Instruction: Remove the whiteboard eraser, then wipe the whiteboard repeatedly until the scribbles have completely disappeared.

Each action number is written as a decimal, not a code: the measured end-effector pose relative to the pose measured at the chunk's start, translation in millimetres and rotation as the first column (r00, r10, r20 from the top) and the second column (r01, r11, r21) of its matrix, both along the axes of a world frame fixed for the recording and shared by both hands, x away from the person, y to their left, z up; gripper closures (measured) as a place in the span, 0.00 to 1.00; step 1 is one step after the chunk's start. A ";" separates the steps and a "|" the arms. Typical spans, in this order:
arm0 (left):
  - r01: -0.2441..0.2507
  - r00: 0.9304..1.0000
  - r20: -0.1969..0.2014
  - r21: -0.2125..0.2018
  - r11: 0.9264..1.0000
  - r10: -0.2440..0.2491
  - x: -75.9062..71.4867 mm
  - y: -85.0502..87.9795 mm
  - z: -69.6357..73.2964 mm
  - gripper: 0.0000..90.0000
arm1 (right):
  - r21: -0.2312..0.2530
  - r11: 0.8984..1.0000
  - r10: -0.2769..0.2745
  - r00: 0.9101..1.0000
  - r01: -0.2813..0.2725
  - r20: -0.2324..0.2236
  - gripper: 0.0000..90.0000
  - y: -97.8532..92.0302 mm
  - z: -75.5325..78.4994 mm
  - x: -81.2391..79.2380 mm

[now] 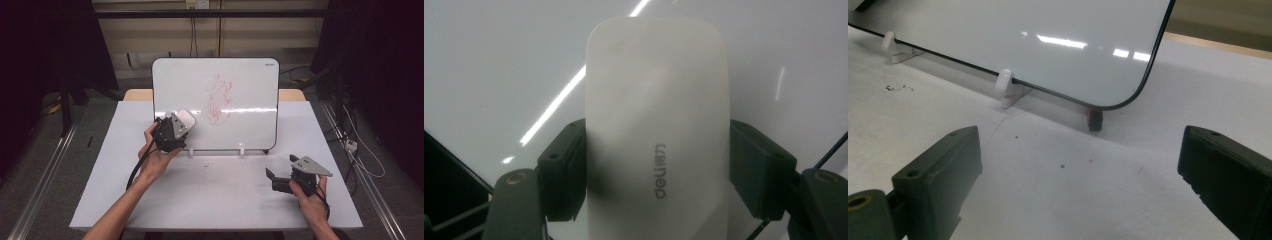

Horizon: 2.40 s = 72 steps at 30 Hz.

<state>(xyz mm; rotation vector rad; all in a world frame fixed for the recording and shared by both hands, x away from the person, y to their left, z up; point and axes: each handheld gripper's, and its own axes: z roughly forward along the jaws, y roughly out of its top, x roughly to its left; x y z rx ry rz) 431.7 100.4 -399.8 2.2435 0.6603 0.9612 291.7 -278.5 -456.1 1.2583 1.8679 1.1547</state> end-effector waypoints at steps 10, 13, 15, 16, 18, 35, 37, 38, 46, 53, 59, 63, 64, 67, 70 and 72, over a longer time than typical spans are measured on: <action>0.005 0.999 -0.053 -0.071 0.997 -0.009 2.9 7.0 2.8 0.35 | 0.002 1.000 -0.009 1.000 0.009 0.002 0.05 -1.6 0.0 -0.7; 0.001 0.997 -0.073 -0.105 0.994 -0.009 3.7 9.2 3.9 0.35 | 0.008 1.000 -0.008 1.000 0.008 0.002 0.04 -1.6 0.2 -0.6; 0.003 0.997 -0.073 -0.102 0.995 -0.011 3.7 9.8 3.8 0.35 | 0.008 1.000 -0.009 1.000 0.009 -0.001 0.05 -1.7 0.2 -0.2; 0.011 0.996 -0.086 -0.108 0.994 -0.020 3.8 11.4 4.0 0.35 | 0.009 1.000 -0.011 1.000 0.011 0.000 0.04 -1.7 0.4 -0.2; 0.004 0.996 -0.089 -0.133 0.991 -0.016 3.7 12.0 3.3 0.35 | 0.008 1.000 -0.013 1.000 0.013 0.000 0.04 -1.3 0.4 0.1; 0.020 0.998 -0.048 -0.240 0.971 -0.033 -6.3 22.5 21.9 0.35 | 0.009 1.000 -0.005 1.000 0.005 0.001 0.04 -0.8 0.4 -0.3; 0.024 0.998 -0.045 -0.241 0.970 -0.035 -7.2 23.3 23.2 0.35 | 0.010 1.000 -0.002 1.000 0.002 0.001 0.04 -0.8 0.5 -0.4; 0.026 0.999 -0.032 -0.253 0.967 -0.035 -8.5 23.5 24.5 0.35 | 0.010 1.000 -0.003 1.000 0.003 0.002 0.04 -0.9 0.4 -0.4; 0.046 0.998 -0.021 -0.266 0.963 -0.054 -12.2 22.5 27.9 0.35 | 0.011 1.000 -0.001 1.000 0.001 0.003 0.04 -0.6 0.5 0.1; 0.063 0.997 -0.015 -0.289 0.955 -0.070 -13.7 20.8 32.0 0.35 | 0.012 1.000 -0.006 1.000 0.006 -0.003 0.05 -0.1 0.1 2.8; 0.073 0.997 -0.014 -0.303 0.950 -0.081 -15.9 18.7 35.8 0.35 | 0.010 1.000 -0.002 1.000 0.002 -0.007 0.05 1.2 -0.6 2.8; 0.084 0.996 -0.005 -0.299 0.950 -0.090 -14.9 14.2 40.7 0.35 | 0.011 1.000 -0.003 1.000 0.003 -0.007 0.05 0.4 -0.8 2.9; 0.087 0.996 0.000 -0.288 0.954 -0.091 -13.7 13.1 42.8 0.35 | 0.009 1.000 -0.003 1.000 0.003 -0.007 0.05 0.1 -0.9 3.0; 0.087 0.996 0.013 -0.288 0.954 -0.087 -9.7 9.4 49.2 0.35 | 0.005 1.000 0.000 1.000 0.000 -0.007 0.05 -0.8 -1.6 3.0; 0.087 0.996 0.023 -0.292 0.952 -0.084 -8.8 6.8 53.1 0.35 | 0.009 1.000 -0.001 1.000 0.001 -0.005 0.04 -1.4 -1.7 2.8; 0.086 0.996 0.035 -0.286 0.954 -0.079 -6.7 2.1 57.7 0.35 | 0.006 1.000 0.002 1.000 -0.001 -0.008 0.05 -1.9 -2.5 3.3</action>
